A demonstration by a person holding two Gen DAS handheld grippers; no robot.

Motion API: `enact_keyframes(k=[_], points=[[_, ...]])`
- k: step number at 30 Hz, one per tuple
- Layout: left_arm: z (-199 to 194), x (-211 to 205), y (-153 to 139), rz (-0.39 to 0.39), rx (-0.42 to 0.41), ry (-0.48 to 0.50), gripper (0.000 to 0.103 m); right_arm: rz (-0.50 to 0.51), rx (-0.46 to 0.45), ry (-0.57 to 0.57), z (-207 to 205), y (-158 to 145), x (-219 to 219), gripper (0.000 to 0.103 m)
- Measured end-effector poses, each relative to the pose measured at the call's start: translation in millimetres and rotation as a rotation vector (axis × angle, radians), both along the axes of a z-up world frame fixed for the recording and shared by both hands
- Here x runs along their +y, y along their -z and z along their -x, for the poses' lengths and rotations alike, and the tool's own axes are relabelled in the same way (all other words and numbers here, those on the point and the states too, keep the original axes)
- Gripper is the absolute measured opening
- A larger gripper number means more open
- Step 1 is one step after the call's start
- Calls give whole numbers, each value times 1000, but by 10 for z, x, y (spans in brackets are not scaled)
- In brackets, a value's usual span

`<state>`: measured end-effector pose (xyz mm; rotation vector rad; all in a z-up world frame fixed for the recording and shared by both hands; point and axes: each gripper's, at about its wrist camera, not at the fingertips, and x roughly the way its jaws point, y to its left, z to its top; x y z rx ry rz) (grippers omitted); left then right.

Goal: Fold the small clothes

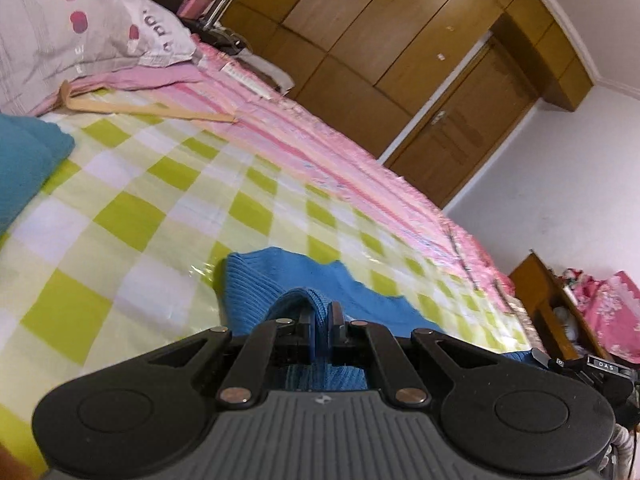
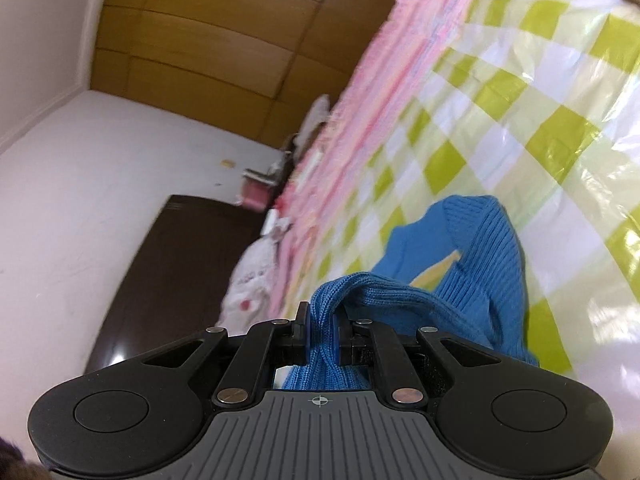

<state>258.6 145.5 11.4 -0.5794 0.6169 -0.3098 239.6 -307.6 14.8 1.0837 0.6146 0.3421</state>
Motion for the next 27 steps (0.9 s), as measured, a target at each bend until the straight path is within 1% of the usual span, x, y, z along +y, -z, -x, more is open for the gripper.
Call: enact_keyframes(k=[6, 8, 14, 17, 19, 27], points=[[-296, -52, 179, -10, 53, -13, 11, 11, 63, 32, -322, 245, 25, 11], [-360, -67, 201, -12, 66, -16, 11, 21, 78, 38, -391, 296, 20, 14], [-542, -36, 272, 29, 110, -53, 11, 26, 115, 54, -541, 433, -19, 15], [-603, -17, 282, 65, 114, -66, 11, -12, 130, 63, -581, 488, -52, 24], [-627, -22, 267, 66, 112, -83, 11, -31, 130, 69, -596, 510, -68, 30], [-725, 14, 212, 63, 105, -140, 12, -27, 112, 83, -641, 459, -85, 35]])
